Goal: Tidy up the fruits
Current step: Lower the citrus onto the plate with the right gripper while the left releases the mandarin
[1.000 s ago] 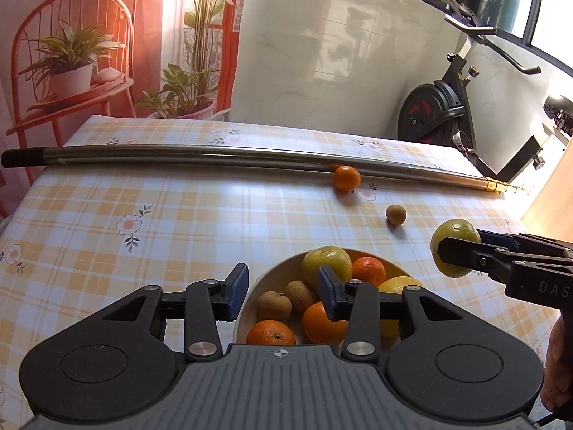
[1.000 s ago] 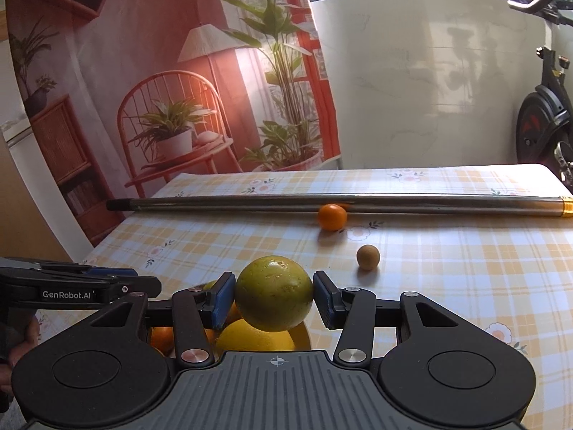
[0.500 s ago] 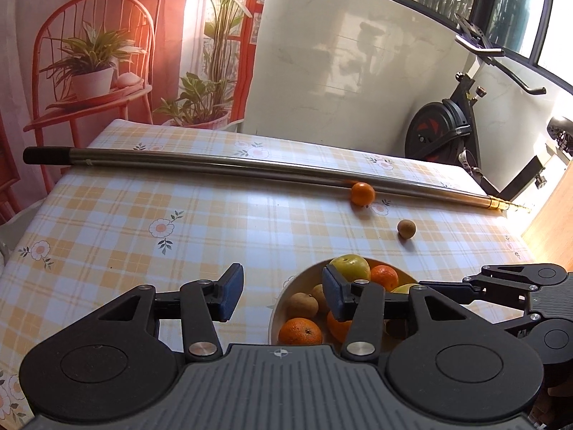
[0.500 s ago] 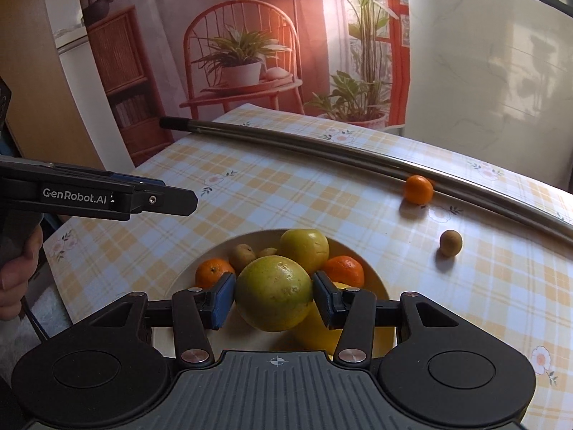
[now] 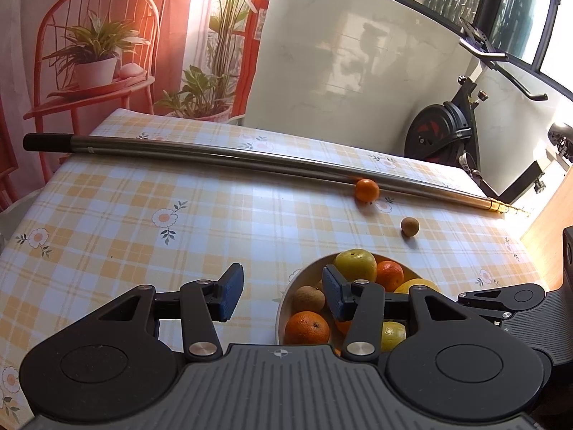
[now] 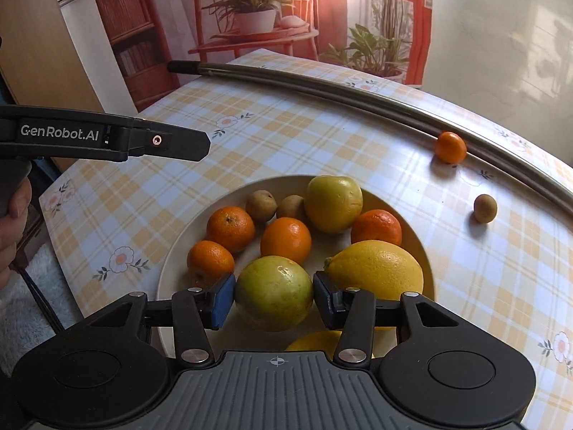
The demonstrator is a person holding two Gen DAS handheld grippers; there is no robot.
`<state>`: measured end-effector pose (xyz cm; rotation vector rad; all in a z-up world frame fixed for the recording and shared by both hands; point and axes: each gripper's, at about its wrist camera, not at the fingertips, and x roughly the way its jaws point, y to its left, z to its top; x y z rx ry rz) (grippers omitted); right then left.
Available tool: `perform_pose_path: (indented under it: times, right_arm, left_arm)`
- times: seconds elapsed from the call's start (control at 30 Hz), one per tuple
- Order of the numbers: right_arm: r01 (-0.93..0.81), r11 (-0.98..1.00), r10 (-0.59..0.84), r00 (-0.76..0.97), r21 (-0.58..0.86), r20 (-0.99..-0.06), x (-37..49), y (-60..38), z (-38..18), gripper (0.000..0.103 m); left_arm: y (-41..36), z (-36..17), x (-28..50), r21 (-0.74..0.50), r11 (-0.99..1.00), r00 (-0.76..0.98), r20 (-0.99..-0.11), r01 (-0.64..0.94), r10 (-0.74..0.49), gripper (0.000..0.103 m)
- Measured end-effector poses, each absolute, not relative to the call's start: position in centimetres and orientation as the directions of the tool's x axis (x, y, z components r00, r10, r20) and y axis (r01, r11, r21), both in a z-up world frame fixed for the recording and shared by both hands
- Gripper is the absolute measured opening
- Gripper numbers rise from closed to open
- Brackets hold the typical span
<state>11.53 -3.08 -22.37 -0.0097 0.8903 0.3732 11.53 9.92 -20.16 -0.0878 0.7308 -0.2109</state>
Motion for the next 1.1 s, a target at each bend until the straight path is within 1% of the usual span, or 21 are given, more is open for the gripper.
perform_pose_path:
  times: [0.43,0.67,0.8,0.83,0.97,1.1]
  right_arm:
    - [-0.310,0.947,0.265,0.610,0.082,-0.747,11.7,-3.2,-22.7,0.044]
    - [-0.313,0.949,0.229,0.634,0.025,-0.739,12.0,-2.8,-22.8,0.043]
    - [-0.310,0.950,0.232,0.632,0.032,-0.739,12.0,-2.8,-22.8,0.044]
    - [-0.306,0.951,0.241,0.631,0.050,-0.738,12.0,-3.0,-22.7,0.045]
    - [-0.277,0.952,0.286,0.646,0.132,-0.707,11.9,-4.3,-22.1,0.045]
    - [-0.263,0.951,0.302,0.671,0.163,-0.677,11.6,-5.0,-21.1,0.045]
  left_arm:
    - [9.4,-20.5,11.6,-0.135,0.977,0.716,-0.664,0.168,-0.215,0.051]
    - [9.4,-20.5,11.6,-0.135,0.977,0.718,-0.663,0.165,-0.212,0.051]
    - [9.3,-20.6,11.5,-0.134,0.978,0.717,-0.665,0.162,-0.210,0.051]
    - [9.3,-20.6,11.5,-0.134,0.978,0.717,-0.665,0.163,-0.210,0.051]
    - [9.3,-20.6,11.5,-0.135,0.978,0.717,-0.664,0.161,-0.209,0.051]
    - [9.2,-20.5,11.5,-0.138,0.978,0.719,-0.663,0.157,-0.209,0.051]
